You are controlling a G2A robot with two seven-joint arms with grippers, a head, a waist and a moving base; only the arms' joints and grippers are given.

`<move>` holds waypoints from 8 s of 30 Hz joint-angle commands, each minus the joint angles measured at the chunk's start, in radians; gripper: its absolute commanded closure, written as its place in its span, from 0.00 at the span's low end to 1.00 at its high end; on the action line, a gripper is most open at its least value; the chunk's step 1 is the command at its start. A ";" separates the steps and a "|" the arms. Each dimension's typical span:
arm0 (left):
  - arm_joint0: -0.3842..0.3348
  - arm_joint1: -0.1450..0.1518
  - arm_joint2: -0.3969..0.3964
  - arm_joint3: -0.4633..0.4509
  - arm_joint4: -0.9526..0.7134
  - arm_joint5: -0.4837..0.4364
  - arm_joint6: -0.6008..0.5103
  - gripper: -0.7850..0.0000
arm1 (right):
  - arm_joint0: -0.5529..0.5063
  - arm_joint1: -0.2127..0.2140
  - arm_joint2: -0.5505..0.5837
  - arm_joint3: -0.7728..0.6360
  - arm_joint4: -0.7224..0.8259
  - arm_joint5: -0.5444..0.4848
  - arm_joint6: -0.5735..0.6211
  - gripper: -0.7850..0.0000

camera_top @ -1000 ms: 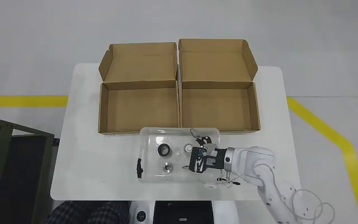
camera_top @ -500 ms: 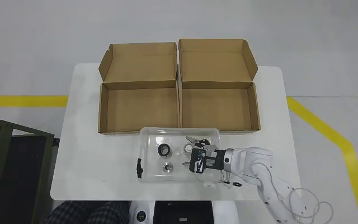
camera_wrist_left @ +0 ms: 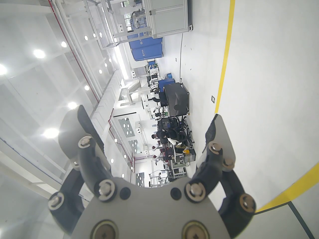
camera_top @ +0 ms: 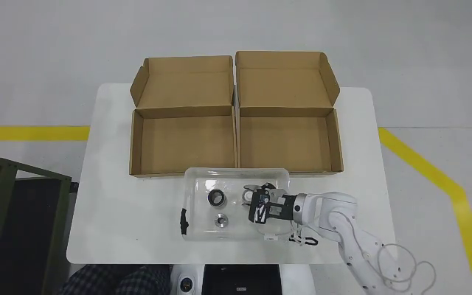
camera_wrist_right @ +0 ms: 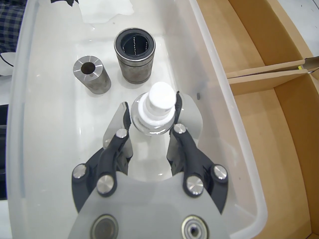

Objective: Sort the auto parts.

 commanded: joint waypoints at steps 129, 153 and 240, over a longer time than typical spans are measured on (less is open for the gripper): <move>0.000 0.000 0.000 0.000 0.000 0.000 0.000 0.00 | 0.427 -0.117 -0.154 0.473 0.491 0.693 -0.064 1.00; 0.000 0.000 0.000 0.000 0.000 0.000 0.000 0.00 | 0.348 -0.125 -0.114 0.338 0.414 0.726 -0.048 0.00; 0.000 0.000 0.000 0.000 0.000 0.000 0.000 0.00 | 0.017 0.027 -0.110 -0.157 0.231 0.120 0.676 0.47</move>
